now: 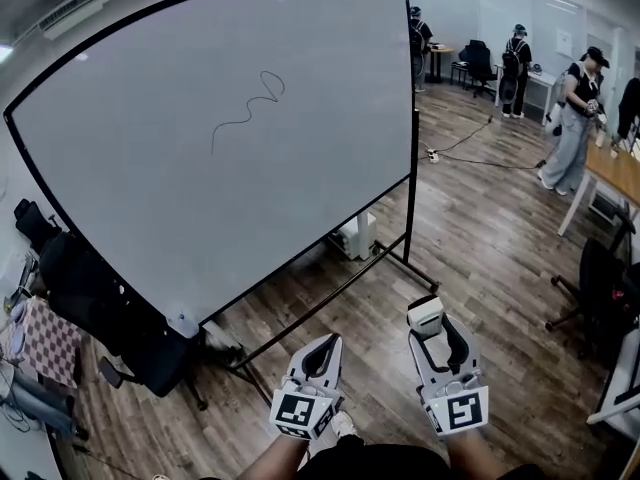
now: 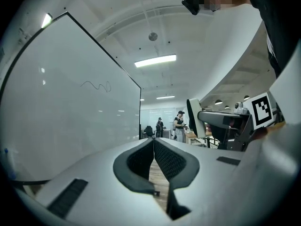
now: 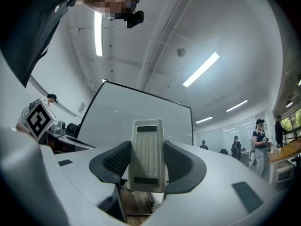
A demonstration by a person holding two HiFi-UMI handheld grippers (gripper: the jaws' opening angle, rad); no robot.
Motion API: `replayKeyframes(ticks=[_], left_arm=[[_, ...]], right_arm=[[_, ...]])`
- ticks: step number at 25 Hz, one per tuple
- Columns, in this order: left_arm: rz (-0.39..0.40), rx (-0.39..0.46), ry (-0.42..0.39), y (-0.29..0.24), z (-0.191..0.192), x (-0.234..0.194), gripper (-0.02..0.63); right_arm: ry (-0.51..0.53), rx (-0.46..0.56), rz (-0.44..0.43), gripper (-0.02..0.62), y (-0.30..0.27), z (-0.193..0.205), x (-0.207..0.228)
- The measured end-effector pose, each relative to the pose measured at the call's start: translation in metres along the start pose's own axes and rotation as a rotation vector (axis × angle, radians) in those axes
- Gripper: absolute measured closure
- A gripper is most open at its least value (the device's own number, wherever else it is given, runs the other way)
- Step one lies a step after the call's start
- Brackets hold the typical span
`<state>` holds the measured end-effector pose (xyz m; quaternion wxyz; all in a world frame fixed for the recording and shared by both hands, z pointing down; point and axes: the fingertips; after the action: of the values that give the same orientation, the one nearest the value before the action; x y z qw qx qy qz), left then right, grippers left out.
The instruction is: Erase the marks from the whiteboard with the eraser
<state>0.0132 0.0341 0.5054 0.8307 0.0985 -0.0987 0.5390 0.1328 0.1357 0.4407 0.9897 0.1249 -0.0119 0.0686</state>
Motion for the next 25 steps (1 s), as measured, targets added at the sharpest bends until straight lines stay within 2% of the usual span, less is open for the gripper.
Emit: replayKeyframes(ticks=[7,16,25], left_arm=[[-0.079,0.018,-0.009,-0.023,0.005,-0.082,0.584],[-0.185,-0.01,-0.009,-0.022,0.035,-0.183,0.584],[-0.325,-0.029,0.026,0.002,0.056,-0.248,0.584]], right_arm=[[-0.008,0.026,-0.12,0.351,-0.093,0.001,-0.032],[0.01,0.007,-0.214,0.351,-0.197,0.021,-0.08],[-0.017,0.016,-0.354,0.351,-0.265,0.029,-0.131]])
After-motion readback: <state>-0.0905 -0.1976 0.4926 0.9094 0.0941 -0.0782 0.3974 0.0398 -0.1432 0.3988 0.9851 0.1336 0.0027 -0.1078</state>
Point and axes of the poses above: the fingertips, and each gripper's own axes: y backward along the fingers, x to its right, z out of its underside, and after that the axes turned 15 degrees about -y, right-handed
